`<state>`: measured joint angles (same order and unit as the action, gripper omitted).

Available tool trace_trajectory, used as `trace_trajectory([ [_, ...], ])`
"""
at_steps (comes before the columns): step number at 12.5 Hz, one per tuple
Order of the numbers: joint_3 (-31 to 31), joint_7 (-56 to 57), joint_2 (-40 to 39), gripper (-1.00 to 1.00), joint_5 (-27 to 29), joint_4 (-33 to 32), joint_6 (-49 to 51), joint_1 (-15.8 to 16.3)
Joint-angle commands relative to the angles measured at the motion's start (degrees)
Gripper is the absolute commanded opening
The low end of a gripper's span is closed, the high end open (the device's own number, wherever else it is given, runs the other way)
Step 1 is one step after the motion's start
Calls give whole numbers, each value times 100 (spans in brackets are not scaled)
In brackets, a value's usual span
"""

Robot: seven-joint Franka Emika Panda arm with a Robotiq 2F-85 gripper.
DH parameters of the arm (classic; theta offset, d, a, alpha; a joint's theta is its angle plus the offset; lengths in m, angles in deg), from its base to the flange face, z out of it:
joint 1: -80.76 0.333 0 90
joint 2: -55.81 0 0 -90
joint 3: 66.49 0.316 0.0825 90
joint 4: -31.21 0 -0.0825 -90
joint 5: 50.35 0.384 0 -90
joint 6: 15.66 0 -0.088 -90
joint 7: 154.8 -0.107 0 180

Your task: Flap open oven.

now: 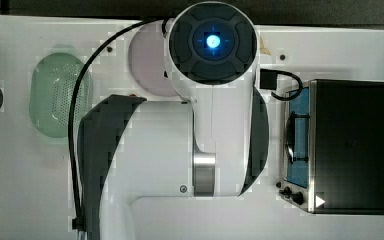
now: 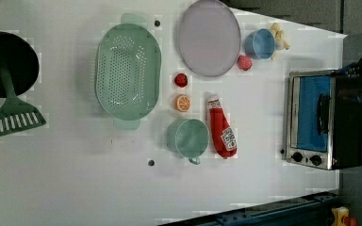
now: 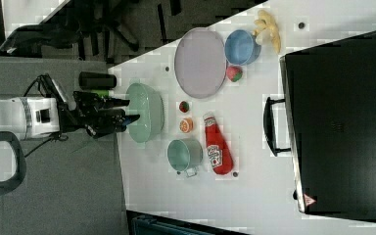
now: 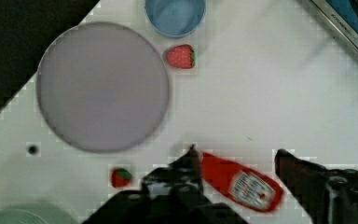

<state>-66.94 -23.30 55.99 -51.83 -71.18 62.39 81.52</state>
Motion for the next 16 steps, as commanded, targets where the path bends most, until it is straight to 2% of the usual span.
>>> trace_trajectory([
  [1,-160,196,1628,58,70,-761,837,-192],
  [3,-159,196,1627,100,71,-761,836,-191],
  [7,-159,196,1627,100,70,-761,837,-192],
  [8,-161,196,1628,90,70,-760,837,-192],
  [14,-244,196,1621,-54,65,-846,842,-214],
  [15,-279,196,1614,-65,63,-919,834,-218],
  [16,-325,217,1602,-65,62,-1009,824,-218],
])
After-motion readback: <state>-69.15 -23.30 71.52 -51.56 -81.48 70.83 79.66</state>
